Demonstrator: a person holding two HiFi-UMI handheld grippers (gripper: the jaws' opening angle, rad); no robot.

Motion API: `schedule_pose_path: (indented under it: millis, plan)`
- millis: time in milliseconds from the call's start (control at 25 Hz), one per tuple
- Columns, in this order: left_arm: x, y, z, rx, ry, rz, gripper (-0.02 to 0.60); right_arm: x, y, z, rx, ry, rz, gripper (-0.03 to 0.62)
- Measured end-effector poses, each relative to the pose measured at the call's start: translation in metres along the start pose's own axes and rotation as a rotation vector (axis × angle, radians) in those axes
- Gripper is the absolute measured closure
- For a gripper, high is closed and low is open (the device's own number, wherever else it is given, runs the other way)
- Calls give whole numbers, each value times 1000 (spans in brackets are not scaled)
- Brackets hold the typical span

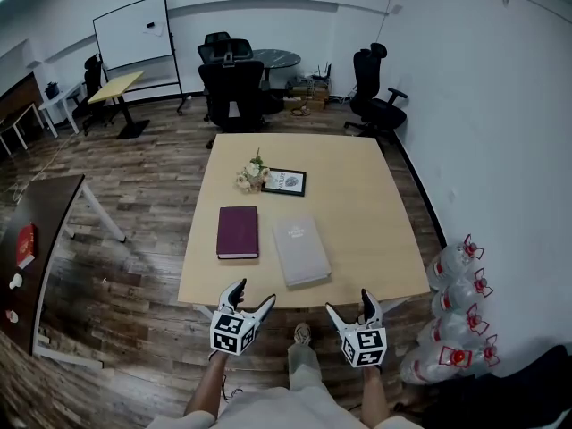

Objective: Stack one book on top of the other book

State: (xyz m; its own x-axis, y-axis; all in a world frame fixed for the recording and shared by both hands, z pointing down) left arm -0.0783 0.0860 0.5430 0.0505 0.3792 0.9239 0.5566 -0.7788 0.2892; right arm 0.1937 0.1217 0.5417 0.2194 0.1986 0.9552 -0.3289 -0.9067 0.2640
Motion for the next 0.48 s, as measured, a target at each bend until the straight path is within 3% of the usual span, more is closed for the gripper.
schedule_pose_path:
  millis: [480]
  plan:
    - [-17, 82, -22, -31, -21, -34, 215, 0, 81, 43, -69, 11, -21, 163]
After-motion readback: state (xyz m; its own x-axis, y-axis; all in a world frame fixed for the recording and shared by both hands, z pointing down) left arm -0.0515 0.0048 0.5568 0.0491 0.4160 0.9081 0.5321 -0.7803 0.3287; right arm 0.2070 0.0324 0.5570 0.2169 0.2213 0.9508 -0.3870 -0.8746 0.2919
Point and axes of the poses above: the fingertips, and each gripper's own axes: y forward along the fingers, z to its right, x out of its underside, the point moved 5 cm from there along -y, backward along the fingers, and after that the axes turned 8 degrees about -y, right-handed, at the moved point
